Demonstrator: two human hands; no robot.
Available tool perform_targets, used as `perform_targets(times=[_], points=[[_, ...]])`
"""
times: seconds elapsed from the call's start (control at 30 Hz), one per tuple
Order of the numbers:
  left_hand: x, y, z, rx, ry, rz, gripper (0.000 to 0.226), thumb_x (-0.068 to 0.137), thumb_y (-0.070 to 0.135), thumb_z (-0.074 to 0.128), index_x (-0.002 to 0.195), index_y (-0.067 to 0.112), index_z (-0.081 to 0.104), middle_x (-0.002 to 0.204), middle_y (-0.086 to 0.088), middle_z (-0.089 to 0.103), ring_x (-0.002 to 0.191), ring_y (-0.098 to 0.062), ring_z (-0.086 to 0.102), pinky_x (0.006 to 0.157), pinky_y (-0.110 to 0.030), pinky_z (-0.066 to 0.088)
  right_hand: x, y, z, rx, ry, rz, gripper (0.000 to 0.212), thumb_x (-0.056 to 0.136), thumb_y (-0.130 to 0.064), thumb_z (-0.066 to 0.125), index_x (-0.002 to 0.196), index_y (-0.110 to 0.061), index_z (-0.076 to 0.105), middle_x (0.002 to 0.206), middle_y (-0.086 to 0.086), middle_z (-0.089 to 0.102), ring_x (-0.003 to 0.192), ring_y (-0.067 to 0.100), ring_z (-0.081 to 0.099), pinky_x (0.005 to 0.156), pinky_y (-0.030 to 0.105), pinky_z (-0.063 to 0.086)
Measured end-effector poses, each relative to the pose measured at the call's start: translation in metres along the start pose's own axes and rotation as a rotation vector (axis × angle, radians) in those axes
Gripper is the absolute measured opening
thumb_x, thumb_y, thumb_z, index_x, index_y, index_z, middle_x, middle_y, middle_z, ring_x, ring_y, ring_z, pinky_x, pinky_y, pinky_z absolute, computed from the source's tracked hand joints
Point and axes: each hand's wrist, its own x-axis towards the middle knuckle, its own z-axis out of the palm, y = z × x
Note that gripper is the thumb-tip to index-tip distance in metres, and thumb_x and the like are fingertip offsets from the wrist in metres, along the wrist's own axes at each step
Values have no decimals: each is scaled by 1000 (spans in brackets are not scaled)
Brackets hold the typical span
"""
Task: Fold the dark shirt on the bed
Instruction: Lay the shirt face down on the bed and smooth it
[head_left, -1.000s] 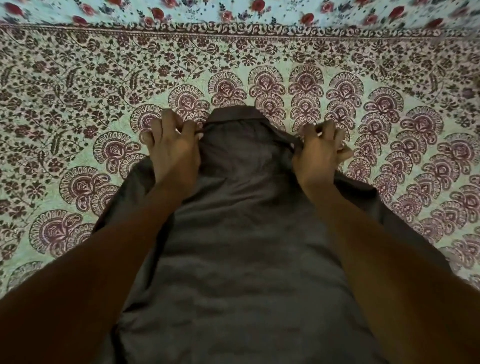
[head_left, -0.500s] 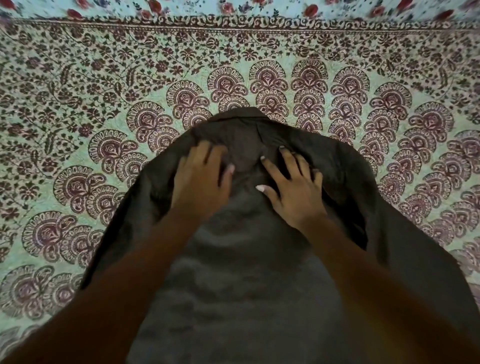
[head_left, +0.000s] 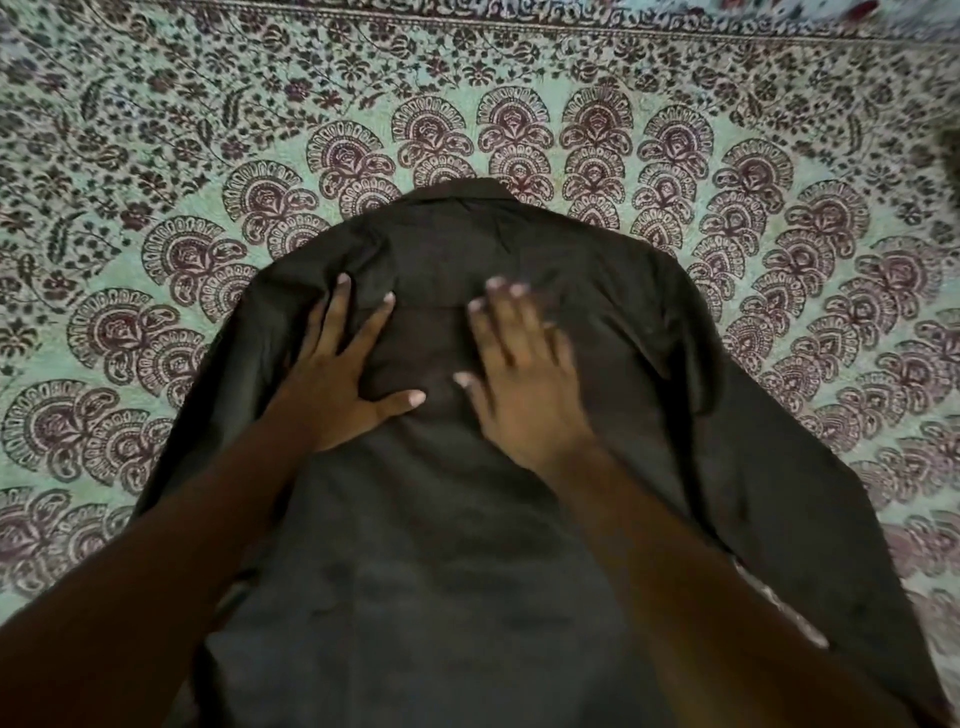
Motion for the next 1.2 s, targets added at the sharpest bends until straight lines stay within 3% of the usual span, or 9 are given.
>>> perform_targets(times=[0.07,0.17,0.37,0.6,0.73,0.87,0.97,1.07,1.2], points=[[1,-3,-4,5,-32,18,116,67,93,49,165,42,12,175,-4,-12,160,-39,1,128,-55,9,-29,-9,12,-7,-94,-160,72,102,-65,36,164,-31,26,175,0,8,162,24,9,121,58,25],[0,-16,-13,-21,-78,65,116,70,88,52,166,37,12,176,-1,-10,161,-33,-1,129,-47,7,-53,34,15,-79,-55,34,70,99,-74,29,162,-46,21,175,-6,9,161,23,11,123,57,19],[-45,1,-5,136,32,79,85,96,64,37,164,14,26,175,-8,12,159,-34,18,126,-54,27,-73,83,1,-36,26,354,76,104,-63,32,164,-18,26,174,13,11,160,37,10,127,56,21],[-161,20,32,147,-10,-53,86,94,75,42,166,39,11,176,9,-5,163,-23,1,127,-50,15,-138,-10,17,-23,-67,-89,68,100,-71,37,162,-44,26,175,-1,12,161,26,13,123,58,22],[-191,-28,7,-247,-12,-321,91,91,64,55,164,47,5,176,10,-3,161,-13,2,131,-46,15,-179,53,2,-79,-35,295,69,99,-74,35,162,-49,19,175,-6,10,160,27,16,119,57,29],[-206,-6,15,76,35,-504,74,104,58,40,166,29,13,173,-9,19,145,-47,41,112,-65,39,-183,53,-4,-30,-12,530,75,102,-67,31,166,-30,17,174,10,9,156,40,20,115,66,34],[-227,48,40,138,78,-284,82,97,57,41,164,12,26,172,-14,20,155,-40,28,121,-59,29,-182,-13,8,-31,18,287,79,102,-63,34,165,-18,22,174,16,8,160,38,9,126,62,10],[-259,70,71,201,-5,-89,85,96,68,36,167,24,16,176,-1,7,162,-26,9,127,-54,18,-212,-65,22,32,-95,-78,74,100,-67,40,164,-32,25,175,6,7,161,30,9,126,61,15],[-308,42,72,196,48,-205,89,93,74,39,167,33,13,176,3,2,162,-29,4,127,-54,16,-260,-24,21,-60,-64,168,70,99,-74,34,162,-47,20,175,-4,8,162,26,10,126,58,14]])
